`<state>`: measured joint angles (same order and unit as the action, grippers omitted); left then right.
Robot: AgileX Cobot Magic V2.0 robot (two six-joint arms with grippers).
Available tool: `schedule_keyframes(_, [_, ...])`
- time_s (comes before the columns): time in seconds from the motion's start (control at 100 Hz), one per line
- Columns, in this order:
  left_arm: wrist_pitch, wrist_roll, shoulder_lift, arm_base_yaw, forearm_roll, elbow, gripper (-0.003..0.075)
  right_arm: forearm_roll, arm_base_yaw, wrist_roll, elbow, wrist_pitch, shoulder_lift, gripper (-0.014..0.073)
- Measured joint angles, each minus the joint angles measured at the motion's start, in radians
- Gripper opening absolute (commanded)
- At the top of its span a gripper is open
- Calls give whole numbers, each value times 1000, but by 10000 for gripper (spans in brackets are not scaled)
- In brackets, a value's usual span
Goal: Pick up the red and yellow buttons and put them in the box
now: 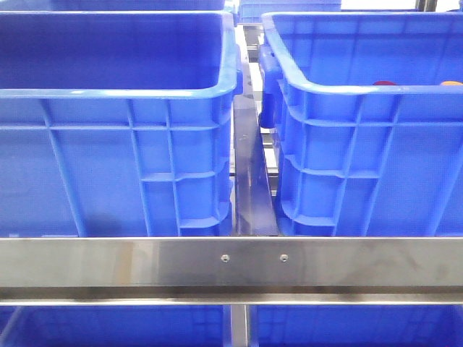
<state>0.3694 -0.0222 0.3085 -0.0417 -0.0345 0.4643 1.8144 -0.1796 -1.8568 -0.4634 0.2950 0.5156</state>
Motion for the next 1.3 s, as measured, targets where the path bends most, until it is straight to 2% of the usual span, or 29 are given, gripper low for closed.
schedule_keyframes(0.15, [-101, 0, -115, 0, 15, -134, -19, 0, 0, 0, 0, 0, 0, -68])
schedule_keyframes(0.39, [-152, 0, -301, 0, 34, -311, -19, 0, 0, 0, 0, 0, 0, -68])
schedule_keyframes(0.65, [-227, 0, -313, 0, 34, -446, -19, -1, 0, 0, 0, 2, 0, -68])
schedule_keyframes(0.97, [-369, 0, -313, 0, 40, -459, -19, -1, 0, 0, 0, 2, 0, -68])
schedule_keyframes(1.3, [-369, 0, -313, 0, 42, -459, -19, -1, 0, 0, 0, 2, 0, -68])
